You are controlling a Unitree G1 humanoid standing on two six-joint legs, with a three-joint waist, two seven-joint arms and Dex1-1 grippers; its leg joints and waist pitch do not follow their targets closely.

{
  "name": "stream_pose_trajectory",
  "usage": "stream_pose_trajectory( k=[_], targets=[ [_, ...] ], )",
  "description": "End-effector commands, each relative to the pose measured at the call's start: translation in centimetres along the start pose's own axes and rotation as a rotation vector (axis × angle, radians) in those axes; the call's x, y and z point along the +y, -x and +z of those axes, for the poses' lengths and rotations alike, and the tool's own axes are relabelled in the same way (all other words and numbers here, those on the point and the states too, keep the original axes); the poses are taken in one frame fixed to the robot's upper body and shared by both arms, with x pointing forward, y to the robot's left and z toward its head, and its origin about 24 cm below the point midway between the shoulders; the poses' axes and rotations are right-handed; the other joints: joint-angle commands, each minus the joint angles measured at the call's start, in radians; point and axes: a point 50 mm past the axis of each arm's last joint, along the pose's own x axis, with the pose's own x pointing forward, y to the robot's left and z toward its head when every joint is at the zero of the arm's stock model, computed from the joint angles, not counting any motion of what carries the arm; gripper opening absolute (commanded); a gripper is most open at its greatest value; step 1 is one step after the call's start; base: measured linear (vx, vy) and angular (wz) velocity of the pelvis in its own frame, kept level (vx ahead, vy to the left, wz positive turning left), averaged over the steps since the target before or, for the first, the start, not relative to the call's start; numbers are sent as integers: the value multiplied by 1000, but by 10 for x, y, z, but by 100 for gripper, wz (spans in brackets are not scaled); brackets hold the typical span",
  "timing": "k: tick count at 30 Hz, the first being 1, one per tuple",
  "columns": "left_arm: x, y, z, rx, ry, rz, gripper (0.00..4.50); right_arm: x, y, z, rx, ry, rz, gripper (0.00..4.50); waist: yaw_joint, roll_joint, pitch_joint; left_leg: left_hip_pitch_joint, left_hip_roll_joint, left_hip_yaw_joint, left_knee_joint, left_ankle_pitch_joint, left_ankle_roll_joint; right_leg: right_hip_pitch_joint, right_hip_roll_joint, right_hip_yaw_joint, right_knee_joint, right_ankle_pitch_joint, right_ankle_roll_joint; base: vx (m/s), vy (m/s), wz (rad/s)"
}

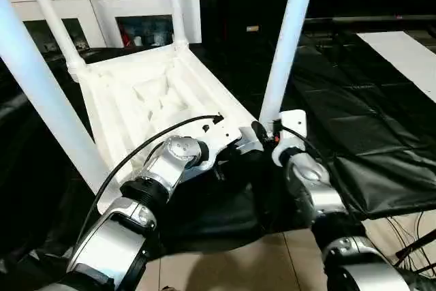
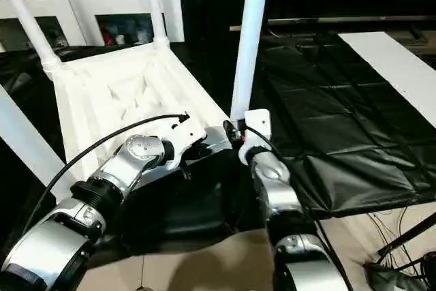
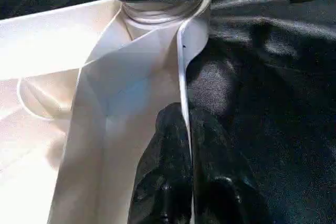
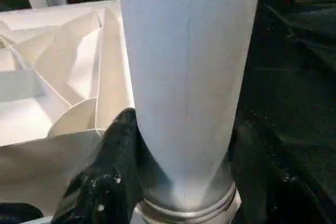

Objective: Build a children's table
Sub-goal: Rotate leg to tighten

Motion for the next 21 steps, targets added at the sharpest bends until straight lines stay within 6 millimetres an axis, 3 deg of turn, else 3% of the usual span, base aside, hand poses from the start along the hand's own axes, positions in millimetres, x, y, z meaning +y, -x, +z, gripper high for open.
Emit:
stream_pose_trajectory(
  k=[1, 7, 9, 10, 13, 15, 16, 17, 18, 21],
  targets=[
    [-12, -9, -4, 45, -47, -46, 0, 33, -1, -6, 15, 9, 191, 269, 3, -6, -56, 21, 34, -22, -85, -403, 19, 30, -55, 34, -81, -315, -184, 0, 0, 0],
    [-11, -7, -8, 44, -59, -60, 0, 8, 12, 3, -19, 66, 169, 319, 18, -10, -56, 24, 34, -18, -84, -367, 34, 31, -57, 36, -87, -351, -166, 0, 0, 0],
    [-11, -6, -10, 45, -72, -68, 0, -8, 23, 10, -23, 99, 227, 319, 22, -4, -56, 25, 35, -18, -83, -361, 37, 31, -57, 36, -89, -361, -158, 0, 0, 0],
    [-11, -6, -10, 40, -82, -69, 0, -15, 29, 13, -23, 115, 271, 319, 25, -8, -57, 27, 35, -17, -83, -358, 40, 32, -55, 35, -92, -359, -151, 0, 0, 0],
    [-10, -5, -8, 7, -108, -72, 0, -29, 46, 20, -24, 161, 367, 319, 36, -9, -58, 16, 36, -19, -82, -331, 60, 43, -55, 34, -88, -339, -139, 0, 0, 0],
    [-9, -5, -2, -41, -135, -60, 0, -37, 59, 24, -18, 192, 423, 319, 42, -10, -59, 19, 39, -19, -80, -326, 69, 38, -55, 34, -89, -345, -140, 0, 0, 0],
    [-8, -5, 0, -59, -138, -45, 0, -41, 63, 25, -16, 197, 443, 319, 43, -2, -58, 18, 36, -18, -80, -330, 69, 37, -55, 33, -90, -352, -142, 0, 0, 0],
    [-7, -4, 3, -90, -140, -43, 0, -45, 70, 28, -16, 200, 470, 319, 47, -5, -58, 20, 36, -17, -79, -335, 71, 36, -56, 32, -94, -378, -138, 0, 0, 0],
    [-7, -4, 3, -91, -140, -43, 44, -45, 70, 28, -16, 199, 470, 321, 47, -9, -57, 20, 35, -16, -77, -332, 74, 35, -55, 33, -96, -386, -136, 0, 0, 0],
    [-4, -1, 6, -142, -101, -27, 64, -44, 78, 33, -19, 178, 528, 321, 52, -2, -62, 12, 34, -17, -74, -283, 85, 38, -57, 31, -94, -391, -133, 0, 0, 0]
  ],
)
